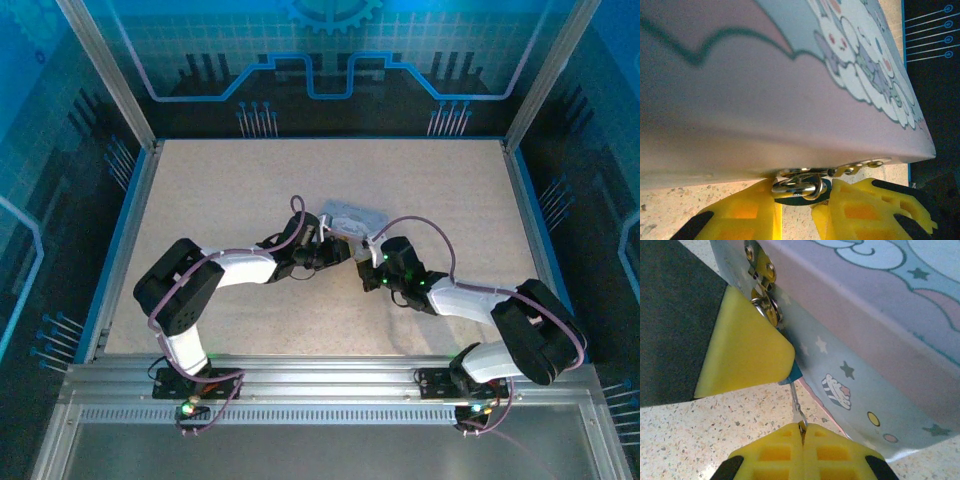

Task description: Unlock the padlock with the key

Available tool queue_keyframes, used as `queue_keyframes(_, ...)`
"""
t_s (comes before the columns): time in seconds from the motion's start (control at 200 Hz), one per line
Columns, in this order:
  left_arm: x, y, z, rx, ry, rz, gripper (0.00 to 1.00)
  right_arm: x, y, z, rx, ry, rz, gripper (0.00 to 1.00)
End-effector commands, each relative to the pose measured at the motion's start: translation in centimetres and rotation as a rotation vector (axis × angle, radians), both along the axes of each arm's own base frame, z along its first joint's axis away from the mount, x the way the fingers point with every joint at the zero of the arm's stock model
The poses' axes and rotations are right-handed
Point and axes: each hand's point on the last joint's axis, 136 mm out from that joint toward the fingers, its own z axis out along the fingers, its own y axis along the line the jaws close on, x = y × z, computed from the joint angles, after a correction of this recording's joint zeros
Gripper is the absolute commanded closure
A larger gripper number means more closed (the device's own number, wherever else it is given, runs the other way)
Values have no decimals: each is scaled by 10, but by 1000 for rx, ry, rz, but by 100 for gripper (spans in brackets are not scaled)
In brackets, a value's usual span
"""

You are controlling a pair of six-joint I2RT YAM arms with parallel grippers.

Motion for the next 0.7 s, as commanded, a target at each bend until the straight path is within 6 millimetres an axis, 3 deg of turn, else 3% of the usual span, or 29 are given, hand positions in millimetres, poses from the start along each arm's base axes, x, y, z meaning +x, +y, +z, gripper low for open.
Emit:
queue_keyframes(0.0, -4, -13, 26, -62, -28, -47, 84, 15, 9, 24, 71, -84, -1, 100)
queue_keyframes(0.695, -5, -16, 29, -74, -23, -50, 84, 34, 9, 21, -7, -194, -4, 100)
